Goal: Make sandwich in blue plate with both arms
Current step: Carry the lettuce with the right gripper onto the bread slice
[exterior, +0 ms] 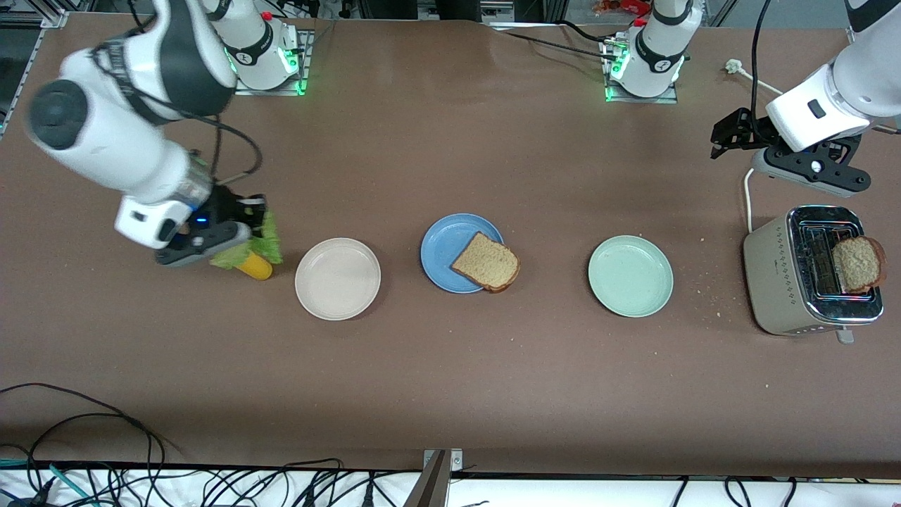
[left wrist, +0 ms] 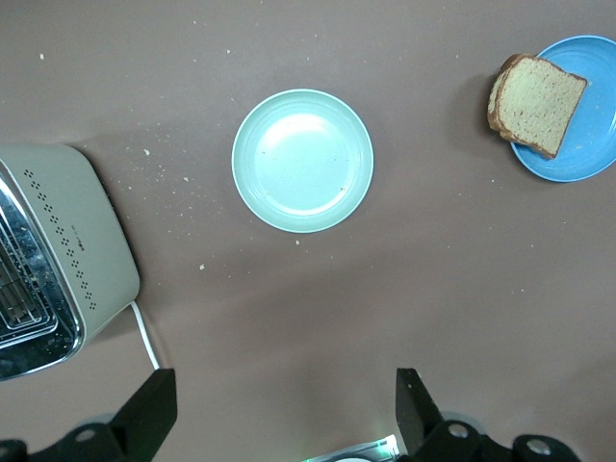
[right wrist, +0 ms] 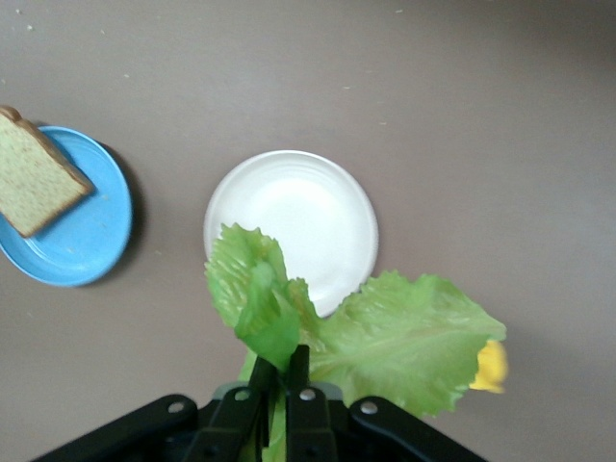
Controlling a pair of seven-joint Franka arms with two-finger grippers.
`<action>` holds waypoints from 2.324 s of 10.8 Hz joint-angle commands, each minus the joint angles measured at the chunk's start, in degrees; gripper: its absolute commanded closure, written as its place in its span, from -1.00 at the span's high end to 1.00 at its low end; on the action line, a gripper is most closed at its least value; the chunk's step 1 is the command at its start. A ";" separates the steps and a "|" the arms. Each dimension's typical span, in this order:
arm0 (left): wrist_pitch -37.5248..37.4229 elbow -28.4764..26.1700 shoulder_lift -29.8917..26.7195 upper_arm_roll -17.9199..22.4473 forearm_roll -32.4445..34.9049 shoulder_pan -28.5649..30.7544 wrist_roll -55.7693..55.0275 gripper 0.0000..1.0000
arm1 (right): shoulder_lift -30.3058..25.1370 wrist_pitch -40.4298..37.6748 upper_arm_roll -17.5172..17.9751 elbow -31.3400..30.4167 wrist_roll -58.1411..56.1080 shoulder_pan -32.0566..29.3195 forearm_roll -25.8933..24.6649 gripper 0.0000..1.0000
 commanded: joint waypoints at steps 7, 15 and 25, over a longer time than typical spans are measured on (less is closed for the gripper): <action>-0.40 0.89 0.31 -0.16 -0.76 0.30 -0.64 1.00 | 23.29 -0.88 -3.72 24.73 48.43 25.90 -0.97 -1.00; -0.40 0.89 0.22 -0.16 -0.76 0.30 -0.64 1.00 | 38.61 11.85 -5.56 32.33 66.58 33.03 -1.15 -1.00; -0.40 0.89 0.22 -0.16 -0.76 0.30 -0.64 1.00 | 43.45 18.19 -10.75 32.24 69.49 37.34 -0.97 1.00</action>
